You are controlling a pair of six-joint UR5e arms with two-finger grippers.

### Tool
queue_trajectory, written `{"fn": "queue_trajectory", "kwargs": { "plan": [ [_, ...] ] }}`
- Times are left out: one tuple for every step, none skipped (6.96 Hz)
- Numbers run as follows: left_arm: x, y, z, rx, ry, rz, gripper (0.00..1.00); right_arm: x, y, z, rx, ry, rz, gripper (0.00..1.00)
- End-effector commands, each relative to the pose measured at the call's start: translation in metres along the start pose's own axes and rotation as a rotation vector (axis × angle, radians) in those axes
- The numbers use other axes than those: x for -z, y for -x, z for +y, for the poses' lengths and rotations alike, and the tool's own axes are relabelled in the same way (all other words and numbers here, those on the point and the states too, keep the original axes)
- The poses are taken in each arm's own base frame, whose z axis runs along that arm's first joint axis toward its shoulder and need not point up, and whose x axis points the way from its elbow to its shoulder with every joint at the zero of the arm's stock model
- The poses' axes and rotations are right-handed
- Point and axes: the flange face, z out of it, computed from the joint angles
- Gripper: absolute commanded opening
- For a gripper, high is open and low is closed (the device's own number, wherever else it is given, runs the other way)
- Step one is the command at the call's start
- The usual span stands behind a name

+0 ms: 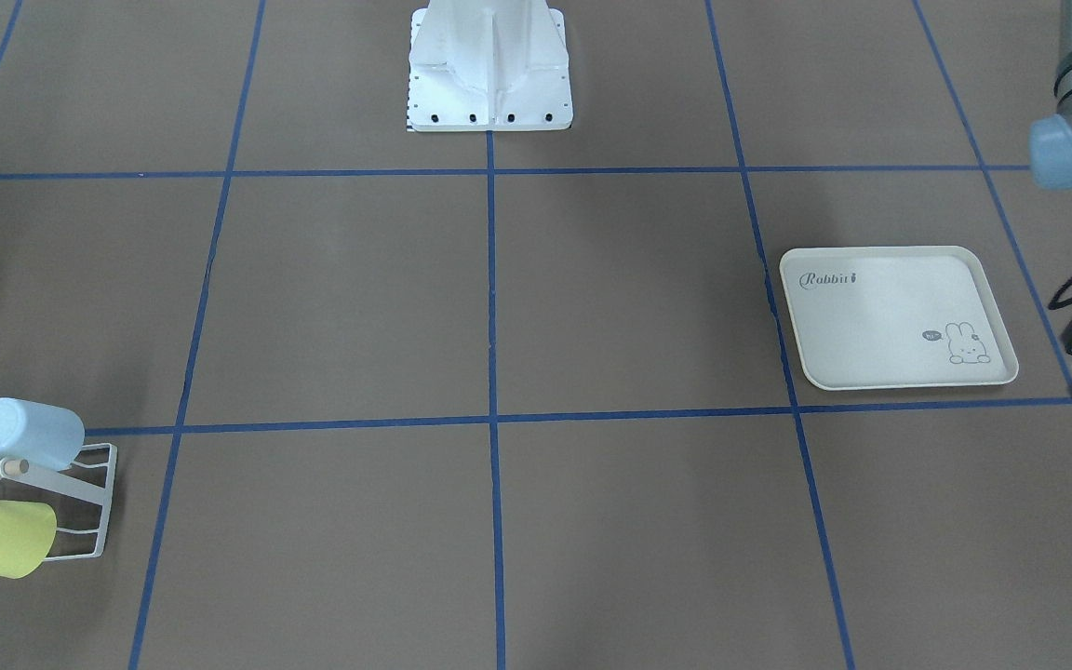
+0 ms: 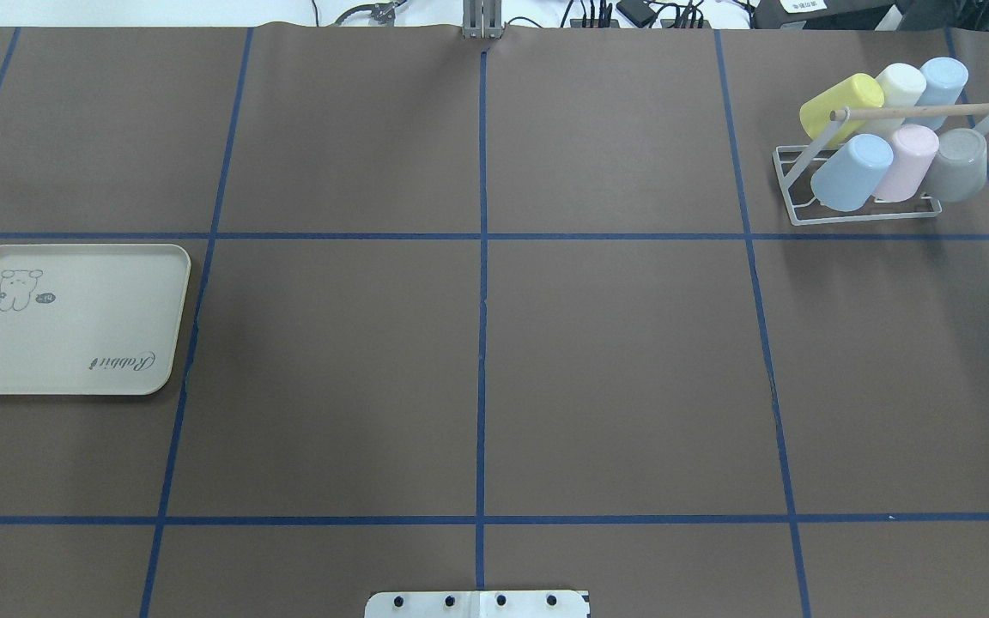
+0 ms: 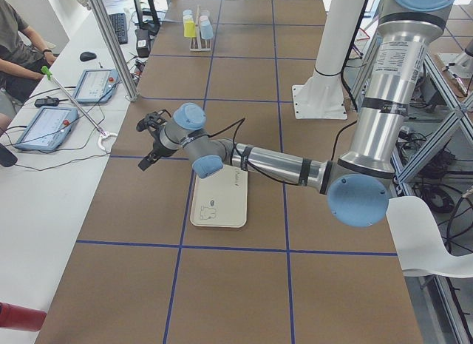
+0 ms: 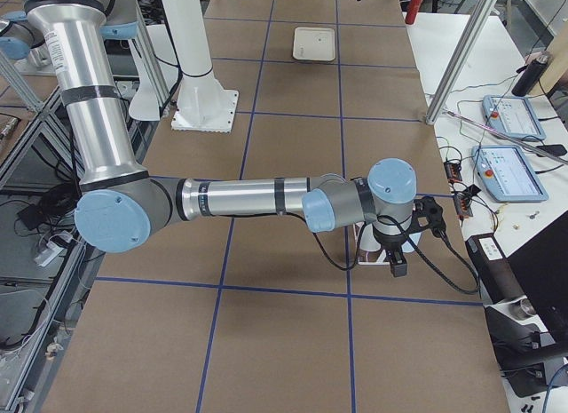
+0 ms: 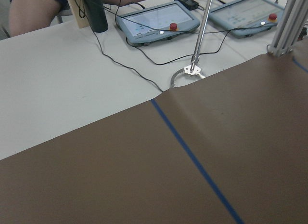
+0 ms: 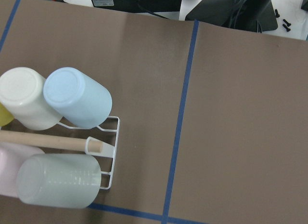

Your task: Transfer IKEA cup to right arm and place on rack

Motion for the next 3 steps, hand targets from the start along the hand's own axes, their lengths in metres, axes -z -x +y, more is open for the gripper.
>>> {"fn": "queue_trajectory", "kwargs": {
  "plan": [
    [0.006,0.049,0.027,0.096,0.233,0.061,0.99,-0.004,0.004,0.010,-0.043,0.124,-0.001,0.99],
    [0.026,0.075,0.045,0.217,0.282,0.154,0.99,-0.004,0.005,0.011,-0.058,0.142,-0.002,0.99],
    [0.047,0.092,0.052,0.274,0.262,0.204,0.99,-0.002,0.007,0.016,-0.054,0.138,0.001,0.99]
  ]
}}
